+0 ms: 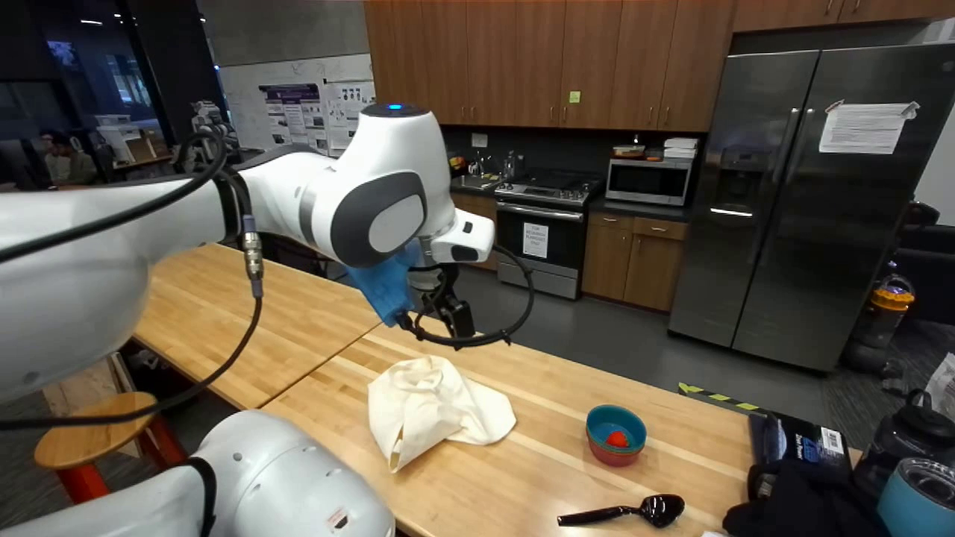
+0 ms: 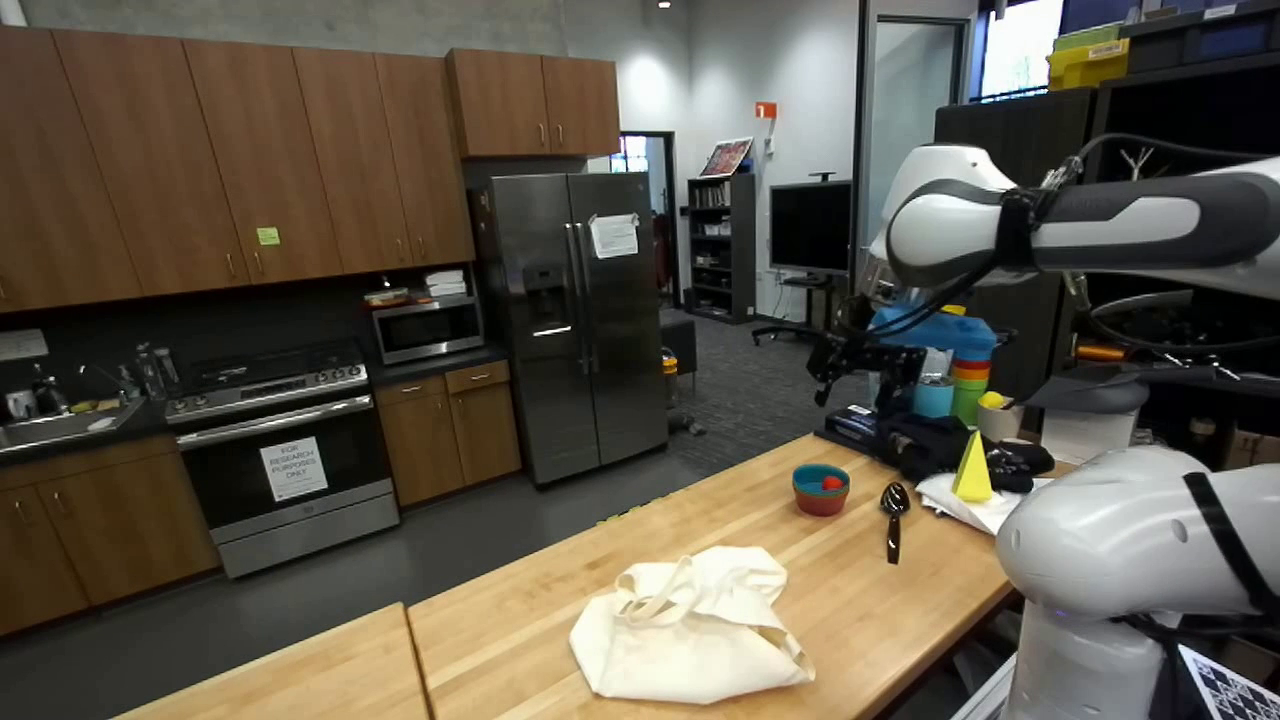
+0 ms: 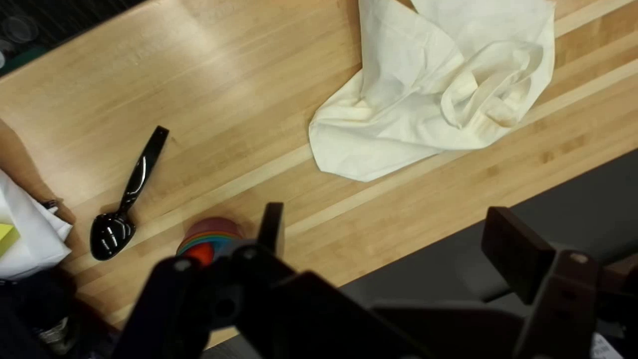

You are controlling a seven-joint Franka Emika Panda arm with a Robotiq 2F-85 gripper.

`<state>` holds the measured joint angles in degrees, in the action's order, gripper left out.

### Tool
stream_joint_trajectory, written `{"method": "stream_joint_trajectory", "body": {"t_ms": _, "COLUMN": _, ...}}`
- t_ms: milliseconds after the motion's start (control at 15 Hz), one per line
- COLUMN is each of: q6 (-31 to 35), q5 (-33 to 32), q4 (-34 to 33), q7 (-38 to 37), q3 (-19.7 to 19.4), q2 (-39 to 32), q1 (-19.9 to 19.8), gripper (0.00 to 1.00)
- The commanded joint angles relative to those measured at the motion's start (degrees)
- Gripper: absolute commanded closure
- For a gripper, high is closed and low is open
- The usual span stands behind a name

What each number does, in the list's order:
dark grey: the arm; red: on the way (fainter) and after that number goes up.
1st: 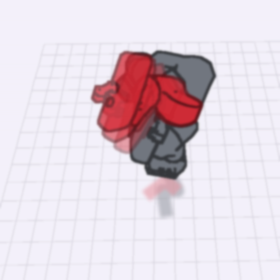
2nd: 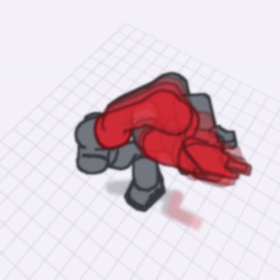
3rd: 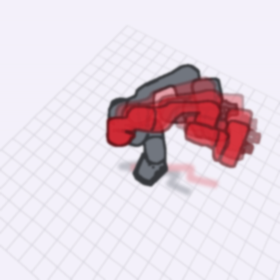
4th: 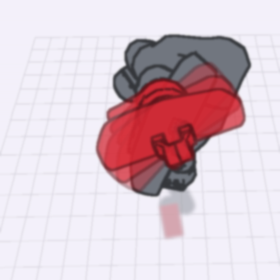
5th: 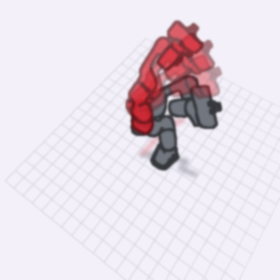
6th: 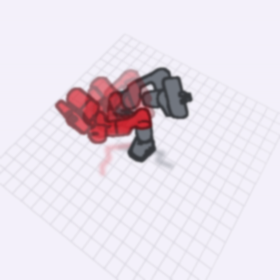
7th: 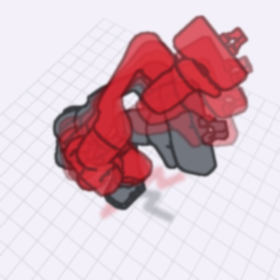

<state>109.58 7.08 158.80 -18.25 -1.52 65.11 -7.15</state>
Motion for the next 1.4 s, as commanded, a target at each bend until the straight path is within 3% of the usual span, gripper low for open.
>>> {"method": "stream_joint_trajectory", "body": {"t_ms": 0, "q6": -0.41, "q5": -1.21, "q4": -0.14, "q7": 9.33, "q3": -8.66, "q2": -1.34, "q1": -3.45, "gripper": 0.00}}
{"method": "stream_joint_trajectory", "body": {"t_ms": 67, "q6": -0.03, "q5": 0.20, "q4": -0.06, "q7": 5.78, "q3": -4.28, "q2": -0.30, "q1": -3.63, "gripper": 0.00}}
{"method": "stream_joint_trajectory", "body": {"t_ms": 200, "q6": -0.08, "q5": 0.20, "q4": 0.20, "q7": 9.22, "q3": -7.49, "q2": -0.64, "q1": -4.63, "gripper": 0.00}}
{"method": "stream_joint_trajectory", "body": {"t_ms": 333, "q6": -0.09, "q5": 0.27, "q4": 0.21, "q7": 9.63, "q3": -8.07, "q2": -0.86, "q1": -4.60, "gripper": 0.00}}
{"method": "stream_joint_trajectory", "body": {"t_ms": 667, "q6": 0.16, "q5": 0.42, "q4": 0.21, "q7": 9.25, "q3": -7.36, "q2": -1.24, "q1": -4.45, "gripper": 0.00}}
{"method": "stream_joint_trajectory", "body": {"t_ms": 867, "q6": 3.99, "q5": -0.55, "q4": 0.21, "q7": 9.06, "q3": -5.04, "q2": -2.24, "q1": -4.34, "gripper": 0.00}}
{"method": "stream_joint_trajectory", "body": {"t_ms": 1333, "q6": 8.61, "q5": -2.87, "q4": -4.04, "q7": 11.65, "q3": -6.17, "q2": -10.09, "q1": -4.32, "gripper": 0.00}}
